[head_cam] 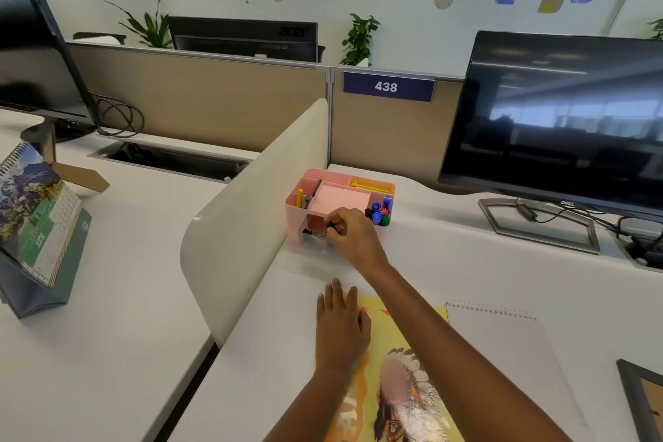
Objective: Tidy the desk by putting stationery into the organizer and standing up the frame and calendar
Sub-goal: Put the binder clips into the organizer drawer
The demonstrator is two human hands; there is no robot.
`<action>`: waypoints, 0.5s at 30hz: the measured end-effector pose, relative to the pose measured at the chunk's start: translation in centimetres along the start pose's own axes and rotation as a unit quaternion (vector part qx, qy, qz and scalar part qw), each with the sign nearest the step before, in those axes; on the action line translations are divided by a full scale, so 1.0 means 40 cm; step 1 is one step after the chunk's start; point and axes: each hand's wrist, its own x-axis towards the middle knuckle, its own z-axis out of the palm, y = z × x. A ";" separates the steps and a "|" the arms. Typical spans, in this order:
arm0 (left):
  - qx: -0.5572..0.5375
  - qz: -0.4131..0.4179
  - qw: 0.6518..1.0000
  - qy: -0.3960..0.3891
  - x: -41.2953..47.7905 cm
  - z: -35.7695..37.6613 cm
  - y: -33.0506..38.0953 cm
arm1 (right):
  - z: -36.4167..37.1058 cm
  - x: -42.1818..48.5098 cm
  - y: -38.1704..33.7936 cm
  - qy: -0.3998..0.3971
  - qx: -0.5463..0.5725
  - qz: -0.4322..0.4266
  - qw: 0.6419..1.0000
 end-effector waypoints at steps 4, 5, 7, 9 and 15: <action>0.018 -0.002 1.000 0.017 -0.008 0.016 0.003 | -0.008 -0.001 0.033 0.028 0.009 0.034 0.999; 0.027 0.007 0.998 0.048 -0.005 0.016 0.012 | -0.009 -0.008 0.040 0.036 0.021 0.035 0.999; 0.009 0.020 0.998 0.053 -0.002 0.005 0.010 | -0.014 -0.030 0.053 0.064 0.035 0.030 0.997; 0.029 0.034 0.996 0.083 -0.005 0.018 0.000 | -0.021 -0.058 0.075 0.097 0.046 0.024 0.994; 0.023 0.042 0.996 0.072 -0.005 0.011 0.003 | -0.046 -0.174 0.184 0.139 0.035 0.042 0.989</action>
